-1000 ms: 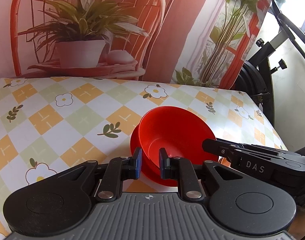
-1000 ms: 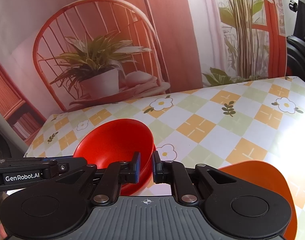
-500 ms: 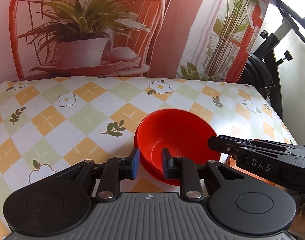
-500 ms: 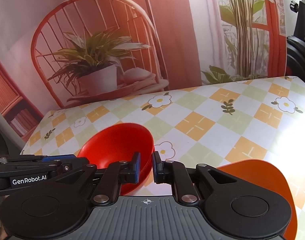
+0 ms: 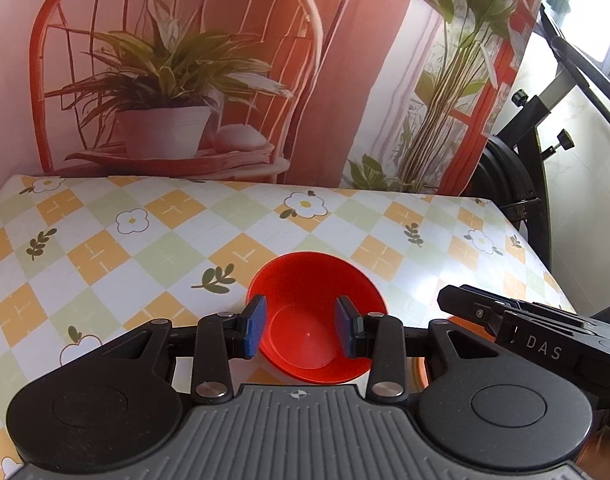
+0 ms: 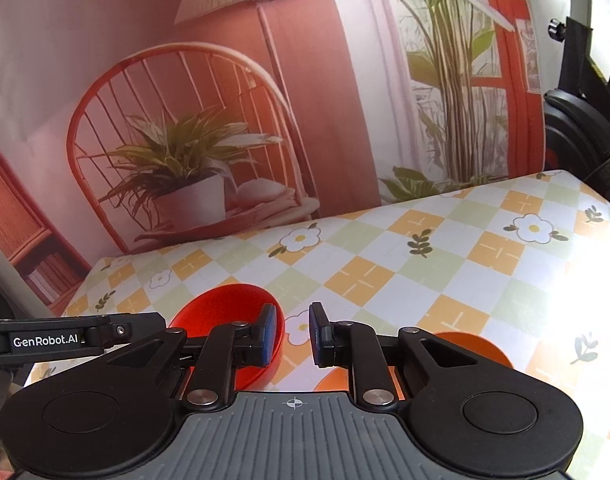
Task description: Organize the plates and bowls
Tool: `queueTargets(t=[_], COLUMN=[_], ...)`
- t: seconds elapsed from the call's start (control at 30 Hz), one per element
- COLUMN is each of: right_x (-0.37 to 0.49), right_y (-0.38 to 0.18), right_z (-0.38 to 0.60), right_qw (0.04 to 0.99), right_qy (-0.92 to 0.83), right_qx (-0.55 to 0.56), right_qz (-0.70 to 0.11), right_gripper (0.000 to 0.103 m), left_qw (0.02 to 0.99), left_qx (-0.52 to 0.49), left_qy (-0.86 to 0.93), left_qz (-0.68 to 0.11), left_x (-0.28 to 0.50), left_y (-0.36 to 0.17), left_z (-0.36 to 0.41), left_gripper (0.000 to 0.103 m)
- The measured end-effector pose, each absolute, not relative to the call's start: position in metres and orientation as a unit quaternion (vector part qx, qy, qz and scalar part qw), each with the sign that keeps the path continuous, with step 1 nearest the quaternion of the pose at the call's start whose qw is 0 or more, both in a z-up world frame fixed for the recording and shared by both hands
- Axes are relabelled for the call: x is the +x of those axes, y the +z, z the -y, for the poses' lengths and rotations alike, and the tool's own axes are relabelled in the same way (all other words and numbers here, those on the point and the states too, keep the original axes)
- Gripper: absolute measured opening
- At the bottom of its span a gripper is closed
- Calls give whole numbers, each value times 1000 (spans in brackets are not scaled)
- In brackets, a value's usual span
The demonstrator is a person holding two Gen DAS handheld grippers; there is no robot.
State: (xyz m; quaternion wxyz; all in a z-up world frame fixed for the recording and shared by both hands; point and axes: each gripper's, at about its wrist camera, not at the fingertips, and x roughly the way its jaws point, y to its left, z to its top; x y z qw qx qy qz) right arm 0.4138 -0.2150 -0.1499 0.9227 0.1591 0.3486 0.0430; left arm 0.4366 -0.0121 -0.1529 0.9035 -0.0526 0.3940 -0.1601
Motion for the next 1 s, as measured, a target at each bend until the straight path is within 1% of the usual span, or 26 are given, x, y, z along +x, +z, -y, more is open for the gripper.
queueTargets(t=[0.23,0.47,0.63,1.0], right_x=[380,340,307,233], right_y=[-128,-113,-119,-155], right_z=[251,302,338,412], right_qw=[937,948,948,916], right_qy=[8,-47,-104,-259], right_qx=[169,179,193,245], right_qz=[-306,-259,-229,-182], right_gripper=[17,17,17,17], left_qw=[907,902,892,854], left_qx=[-45,-36,-20,6], left_qy=[-199,-240,-270,-345], left_qz=[-369,-357,-362,-389], left_x=[416,397,386,368], left_y=[-125,-113,-119,-142], left_z=[47,95,134,220], left_gripper=[39,39,39,39])
